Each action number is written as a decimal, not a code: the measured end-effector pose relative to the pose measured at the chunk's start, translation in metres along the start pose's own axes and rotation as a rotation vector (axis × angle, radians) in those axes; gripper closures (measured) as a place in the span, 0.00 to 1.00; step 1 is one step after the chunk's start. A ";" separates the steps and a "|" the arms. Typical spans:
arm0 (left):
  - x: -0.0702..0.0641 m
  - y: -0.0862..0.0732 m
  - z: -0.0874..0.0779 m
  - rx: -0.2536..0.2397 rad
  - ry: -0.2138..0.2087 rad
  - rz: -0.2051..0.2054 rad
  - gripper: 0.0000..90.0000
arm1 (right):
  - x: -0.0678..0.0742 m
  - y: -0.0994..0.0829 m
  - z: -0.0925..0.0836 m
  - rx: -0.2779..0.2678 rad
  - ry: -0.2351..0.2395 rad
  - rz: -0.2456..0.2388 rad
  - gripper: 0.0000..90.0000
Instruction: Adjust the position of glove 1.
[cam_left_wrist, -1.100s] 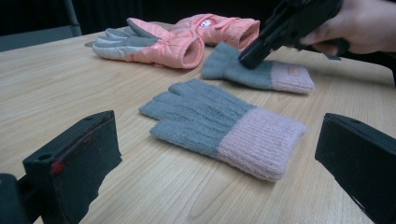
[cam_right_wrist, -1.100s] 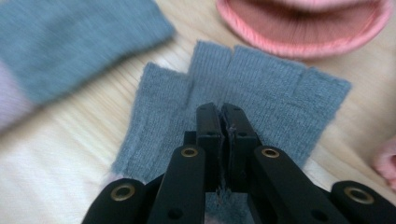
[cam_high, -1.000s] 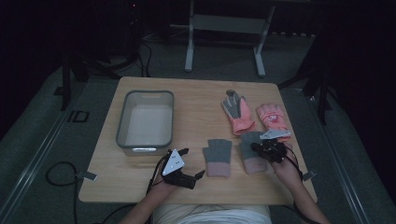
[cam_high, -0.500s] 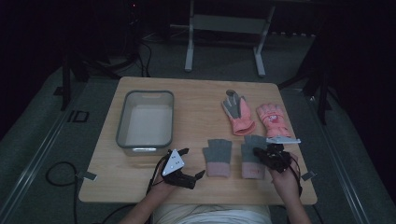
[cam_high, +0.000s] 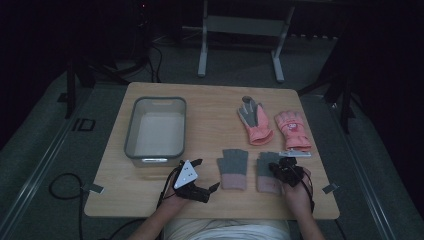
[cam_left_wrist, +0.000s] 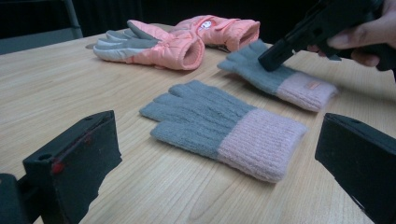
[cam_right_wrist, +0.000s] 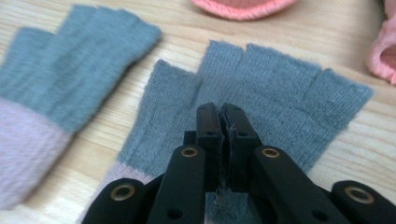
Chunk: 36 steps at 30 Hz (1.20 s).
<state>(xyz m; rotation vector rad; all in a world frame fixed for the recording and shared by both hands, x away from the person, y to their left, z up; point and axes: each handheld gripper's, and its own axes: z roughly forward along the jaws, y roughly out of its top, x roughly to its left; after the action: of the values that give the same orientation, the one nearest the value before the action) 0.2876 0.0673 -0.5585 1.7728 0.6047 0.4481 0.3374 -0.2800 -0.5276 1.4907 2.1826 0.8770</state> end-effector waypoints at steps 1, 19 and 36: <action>0.000 0.000 0.000 0.001 0.000 0.000 0.00 | -0.001 -0.001 0.003 0.006 -0.001 0.006 0.96; -0.001 0.000 0.000 -0.001 0.001 0.004 0.00 | -0.014 0.009 -0.007 -0.023 0.033 -0.143 0.75; -0.001 0.000 0.000 0.001 0.003 0.005 0.00 | -0.034 0.009 -0.002 0.054 0.207 -0.371 0.71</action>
<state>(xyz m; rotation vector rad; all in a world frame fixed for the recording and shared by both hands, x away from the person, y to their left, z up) 0.2868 0.0664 -0.5586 1.7748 0.6031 0.4545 0.3553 -0.3093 -0.5224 1.0009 2.5389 0.8789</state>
